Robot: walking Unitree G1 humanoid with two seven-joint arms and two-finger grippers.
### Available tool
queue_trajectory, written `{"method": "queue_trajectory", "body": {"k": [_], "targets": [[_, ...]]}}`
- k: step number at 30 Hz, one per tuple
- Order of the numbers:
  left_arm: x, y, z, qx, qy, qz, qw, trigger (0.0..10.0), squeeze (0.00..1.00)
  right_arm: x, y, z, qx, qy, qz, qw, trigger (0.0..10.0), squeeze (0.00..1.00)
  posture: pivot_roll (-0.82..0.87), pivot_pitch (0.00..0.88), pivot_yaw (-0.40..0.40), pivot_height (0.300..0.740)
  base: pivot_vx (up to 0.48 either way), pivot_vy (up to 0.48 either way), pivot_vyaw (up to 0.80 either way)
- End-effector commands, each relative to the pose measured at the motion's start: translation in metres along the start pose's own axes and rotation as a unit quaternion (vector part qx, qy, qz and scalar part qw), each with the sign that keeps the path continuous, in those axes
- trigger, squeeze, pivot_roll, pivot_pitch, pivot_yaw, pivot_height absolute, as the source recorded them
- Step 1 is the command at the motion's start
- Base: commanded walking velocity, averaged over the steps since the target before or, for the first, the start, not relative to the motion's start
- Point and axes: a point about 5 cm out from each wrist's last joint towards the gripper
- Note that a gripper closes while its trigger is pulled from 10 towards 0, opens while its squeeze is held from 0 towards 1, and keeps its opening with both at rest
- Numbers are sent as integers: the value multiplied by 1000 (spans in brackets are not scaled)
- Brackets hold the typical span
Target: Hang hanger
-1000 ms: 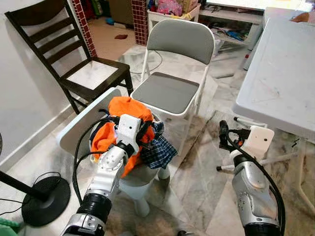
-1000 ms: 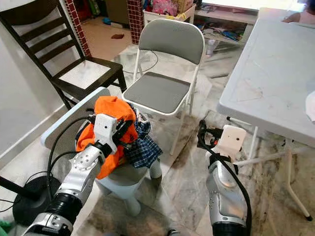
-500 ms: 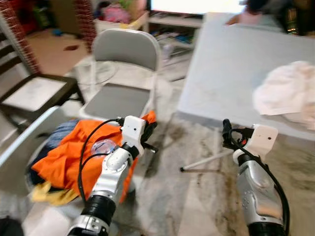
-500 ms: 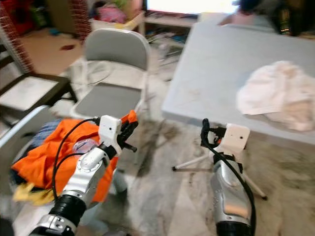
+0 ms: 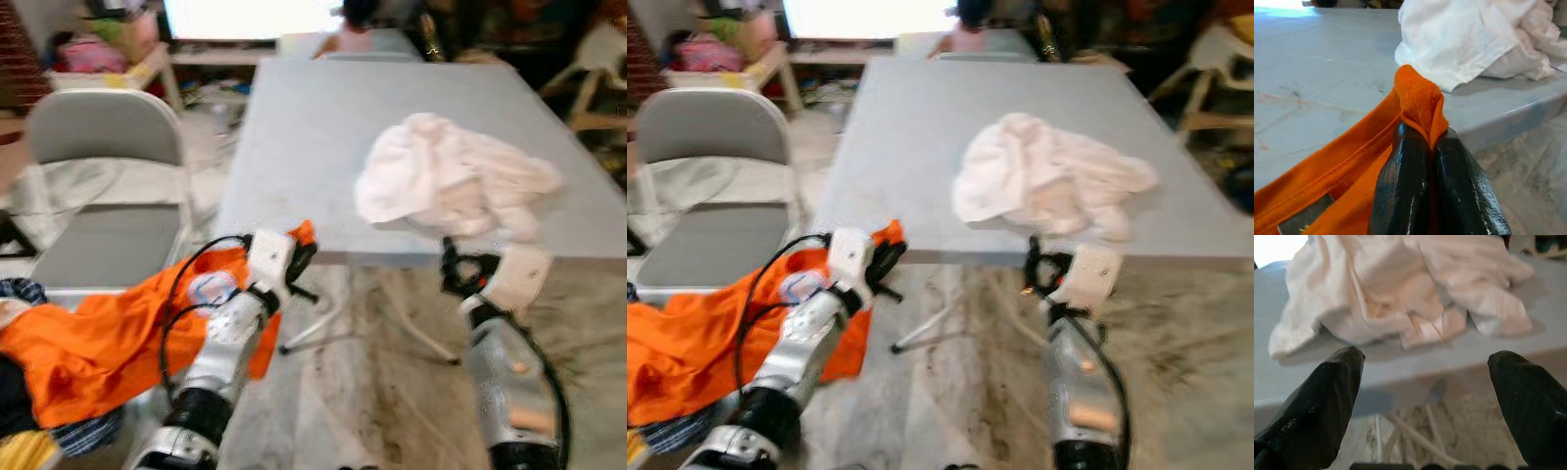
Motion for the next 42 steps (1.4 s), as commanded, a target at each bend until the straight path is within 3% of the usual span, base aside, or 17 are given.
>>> {"method": "queue_trajectory", "body": {"k": [1, 21, 25, 29, 32, 36, 42], "targets": [[-1, -10, -4, -24, 4, 2, 1000, 10000, 0, 1, -4, -1, -8, 1, 5, 1000, 10000, 0, -4, 100, 21, 740, 0, 0, 0], [3, -39, -18, -88, 4, 18, 996, 10000, 0, 2, -10, -1, -15, -2, 16, 1000, 10000, 0, -32, 95, 23, 740, 0, 0, 0], [25, -57, -25, -130, -42, 29, 990, 10000, 0, 0, -10, 1, -16, 1, 18, 1000, 10000, 0, -31, 98, 19, 740, 0, 0, 0], [51, -70, -27, -171, -85, 4, 982, 10000, 0, 1, -9, -1, -14, 1, 20, 1000, 10000, 0, -24, 99, 15, 740, 0, 0, 0], [57, -66, -24, -170, -93, -15, 981, 10000, 0, 1, -8, -2, -13, 1, 21, 1000, 10000, 0, -17, 99, 11, 740, 0, 0, 0], [61, -48, -14, -147, -98, -33, 984, 10000, 0, 0, -6, -3, -7, 1, 22, 1000, 10000, 0, -2, 98, 5, 740, 0, 0, 0], [70, -47, -10, -146, -110, -38, 982, 10000, 0, -1, -4, -5, -1, 2, 24, 1000, 10000, 0, 9, 99, -3, 740, 0, 0, 0]]}}
Point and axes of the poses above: a point about 5 cm out from each wrist's last joint towards the gripper, its own z axis pointing back from the gripper into the wrist, its own x axis along the axis of the wrist's last joint, y = z × x, and after that the axes turned 14 degrees about z, right-handed
